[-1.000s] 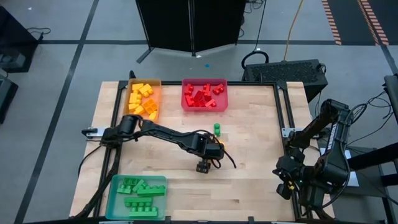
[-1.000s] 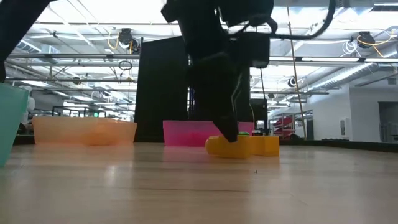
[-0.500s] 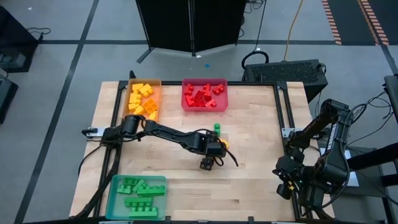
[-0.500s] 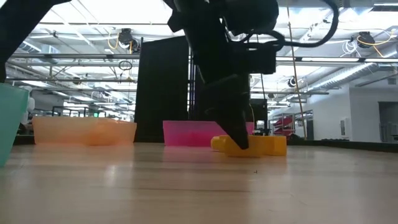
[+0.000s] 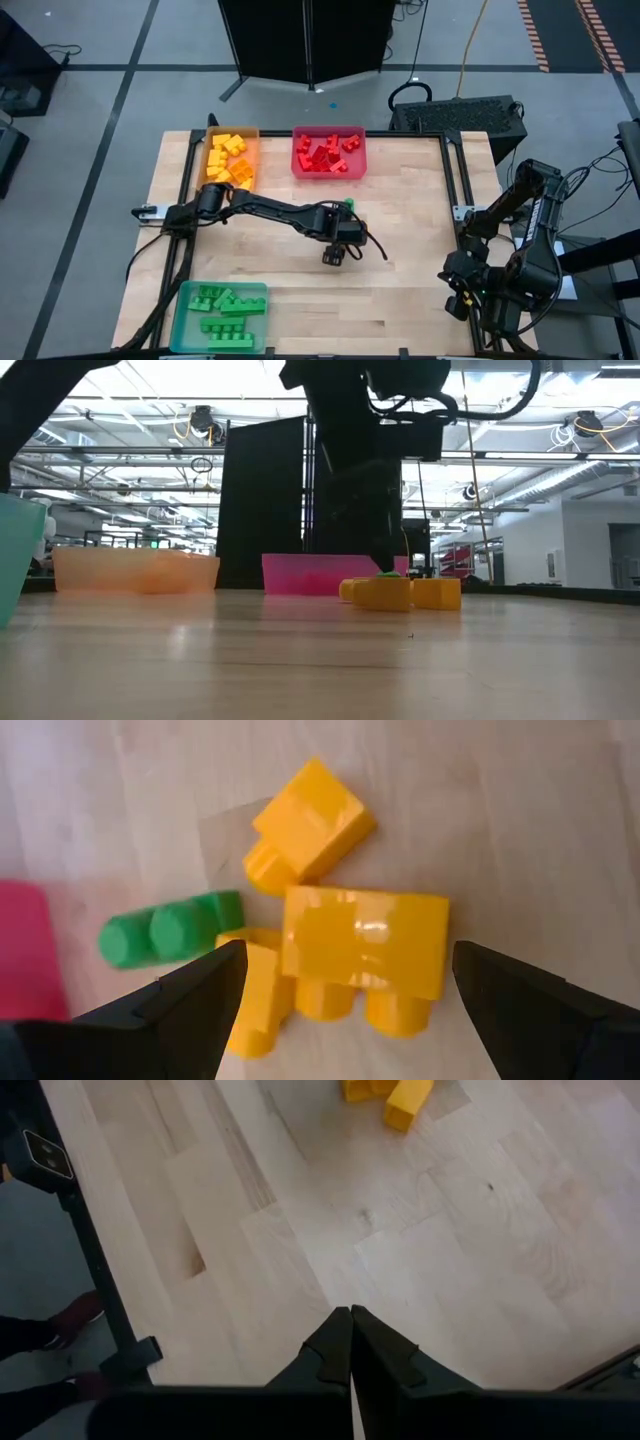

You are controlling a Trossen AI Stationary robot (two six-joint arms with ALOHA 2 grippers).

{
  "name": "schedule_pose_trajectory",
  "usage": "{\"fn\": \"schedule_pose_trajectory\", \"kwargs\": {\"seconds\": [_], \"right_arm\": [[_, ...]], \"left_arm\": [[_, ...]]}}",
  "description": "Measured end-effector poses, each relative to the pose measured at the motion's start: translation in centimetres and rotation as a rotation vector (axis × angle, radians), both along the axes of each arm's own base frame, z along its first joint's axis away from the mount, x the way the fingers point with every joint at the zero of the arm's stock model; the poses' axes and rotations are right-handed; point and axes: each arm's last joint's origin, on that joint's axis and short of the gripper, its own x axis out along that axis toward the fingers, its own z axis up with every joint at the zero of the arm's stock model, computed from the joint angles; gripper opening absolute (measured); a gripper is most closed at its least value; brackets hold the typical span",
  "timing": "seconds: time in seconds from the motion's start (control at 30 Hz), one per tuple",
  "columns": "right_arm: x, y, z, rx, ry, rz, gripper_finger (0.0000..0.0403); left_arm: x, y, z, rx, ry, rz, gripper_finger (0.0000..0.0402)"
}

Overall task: Sort blocks
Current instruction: Put the yellow game piece into the yellow bin

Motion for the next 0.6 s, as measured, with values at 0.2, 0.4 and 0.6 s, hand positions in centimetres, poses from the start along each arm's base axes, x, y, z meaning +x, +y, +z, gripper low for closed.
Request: {"fn": "schedule_pose_trajectory", "kwargs": {"seconds": [0.2, 0.4, 0.6], "right_arm": [[0.0, 0.0, 0.0, -0.002, 0.0, 0.004, 0.0], [0.0, 0.0, 0.0, -0.001, -0.001, 0.004, 0.0], [0.0, 0.0, 0.0, -0.001, 0.0, 0.004, 0.0]], "left_arm": [[0.4, 0.9, -1.4, -0.048, 0.026, -0.016, 0.0354], [1.2, 1.9, -1.9, -0.033, -0.016, -0.031, 0.0354], [1.6, 2.7, -3.4, -0.091, -0.003, -0.025, 0.0354]]}}
